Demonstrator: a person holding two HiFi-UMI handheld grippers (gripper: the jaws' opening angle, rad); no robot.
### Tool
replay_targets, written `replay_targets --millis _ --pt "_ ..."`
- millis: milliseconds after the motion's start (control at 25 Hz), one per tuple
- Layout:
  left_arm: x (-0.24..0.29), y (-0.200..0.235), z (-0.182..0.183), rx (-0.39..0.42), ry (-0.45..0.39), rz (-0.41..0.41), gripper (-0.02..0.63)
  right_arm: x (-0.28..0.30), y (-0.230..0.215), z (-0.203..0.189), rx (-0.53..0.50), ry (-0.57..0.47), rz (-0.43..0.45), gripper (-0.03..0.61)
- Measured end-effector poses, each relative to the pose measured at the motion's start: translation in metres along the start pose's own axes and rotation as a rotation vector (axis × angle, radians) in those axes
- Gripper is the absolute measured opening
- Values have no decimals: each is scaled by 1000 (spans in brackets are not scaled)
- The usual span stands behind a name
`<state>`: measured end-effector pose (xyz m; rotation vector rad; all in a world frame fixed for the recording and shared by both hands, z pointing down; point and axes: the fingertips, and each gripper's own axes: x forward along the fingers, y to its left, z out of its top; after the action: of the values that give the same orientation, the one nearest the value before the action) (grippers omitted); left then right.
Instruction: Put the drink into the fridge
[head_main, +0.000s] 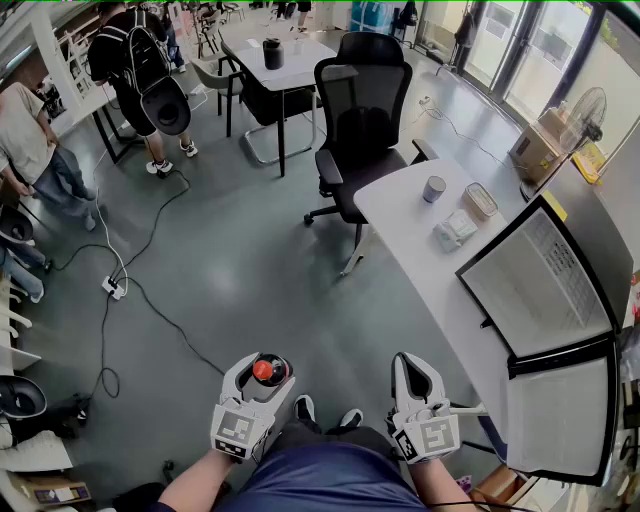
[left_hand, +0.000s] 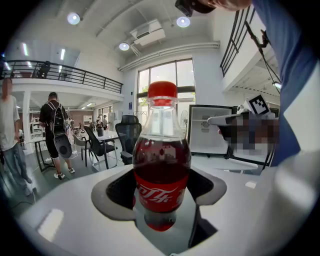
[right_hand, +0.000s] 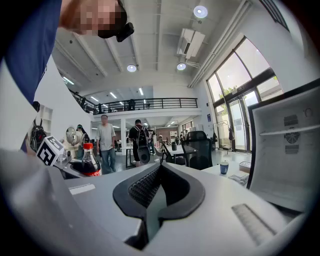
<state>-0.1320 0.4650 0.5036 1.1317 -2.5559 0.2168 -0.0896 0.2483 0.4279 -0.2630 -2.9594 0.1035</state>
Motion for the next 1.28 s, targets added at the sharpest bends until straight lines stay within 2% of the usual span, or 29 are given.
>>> replay_targets --millis 160,320,560,720,840,1280 --pt "-6 -10 12 -12 -72 23 310 -5 -3 4 -6 -42 4 5" --pt "-4 -40 37 -15 -127 -8 310 -17 -12 10 -9 -66 -9 5" --pt "-9 -73 41 -23 -118 -64 310 -42 -12 9 -2 -67 -25 5" --pt "-7 -88 46 14 -113 -98 310 -53 -23 11 11 -84 -56 6" --pt "-1 -98 50 36 -112 -125 310 -61 -35 12 28 -101 -81 6" --pt "41 -141 71 21 -113 -171 310 -99 -98 11 52 -125 -152 6"
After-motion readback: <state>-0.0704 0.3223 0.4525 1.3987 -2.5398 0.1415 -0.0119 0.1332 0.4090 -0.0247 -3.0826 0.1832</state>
